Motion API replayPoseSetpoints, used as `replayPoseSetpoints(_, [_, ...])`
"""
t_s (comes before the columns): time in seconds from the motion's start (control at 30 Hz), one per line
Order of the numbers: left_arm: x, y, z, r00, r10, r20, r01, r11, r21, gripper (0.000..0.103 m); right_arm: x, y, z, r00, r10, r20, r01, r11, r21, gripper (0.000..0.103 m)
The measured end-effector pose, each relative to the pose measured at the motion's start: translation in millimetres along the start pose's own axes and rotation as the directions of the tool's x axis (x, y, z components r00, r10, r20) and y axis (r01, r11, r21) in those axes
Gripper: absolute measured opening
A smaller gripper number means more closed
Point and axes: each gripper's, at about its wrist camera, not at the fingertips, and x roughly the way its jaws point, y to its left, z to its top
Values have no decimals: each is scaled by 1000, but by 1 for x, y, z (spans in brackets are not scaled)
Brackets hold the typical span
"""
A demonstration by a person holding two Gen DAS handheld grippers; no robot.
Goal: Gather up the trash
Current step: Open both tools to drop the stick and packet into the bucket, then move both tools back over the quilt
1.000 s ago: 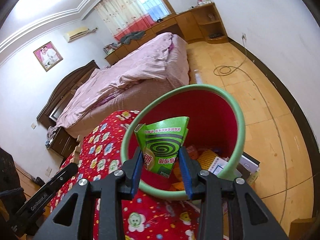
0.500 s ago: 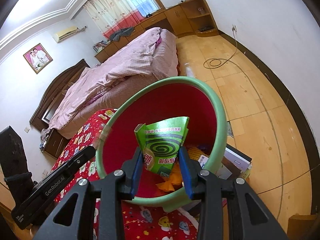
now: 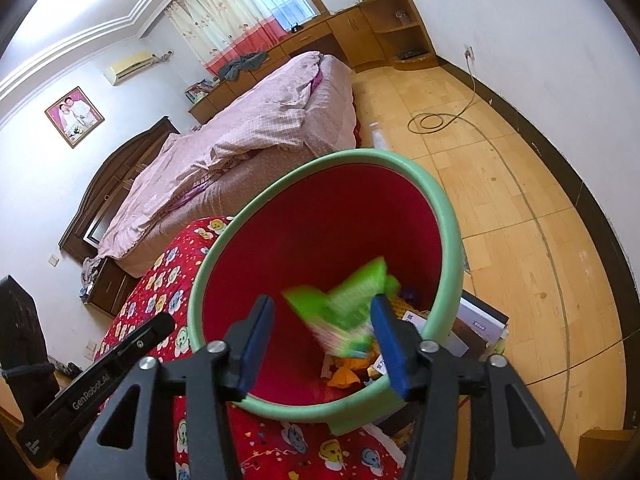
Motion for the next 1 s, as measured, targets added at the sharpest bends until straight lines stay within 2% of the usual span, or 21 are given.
replayPoseSetpoints(0.23, [-23,14,-8,1000,28,4,-28,999,-33,39,-12,14,-6,1000,21,13,-20,999,-30,62])
replayPoseSetpoints(0.53, [-66,35,-24,994,106,41,-103,992,-69,39,-31,41,-18,999,38,28,-36,996,-83,76])
replayPoseSetpoints(0.67, [-84,47,-31,991,127,52,-122,988,-91,39,-40,55,-26,998,48,31,-44,992,-115,77])
replayPoseSetpoints(0.77, [-99,55,-37,987,150,63,-143,984,-107,39,-47,70,-34,998,58,33,-52,988,-142,82])
replayPoseSetpoints(1.0, [-131,75,-52,970,226,90,-212,967,-140,39,-62,100,-54,996,82,41,-72,976,-208,84])
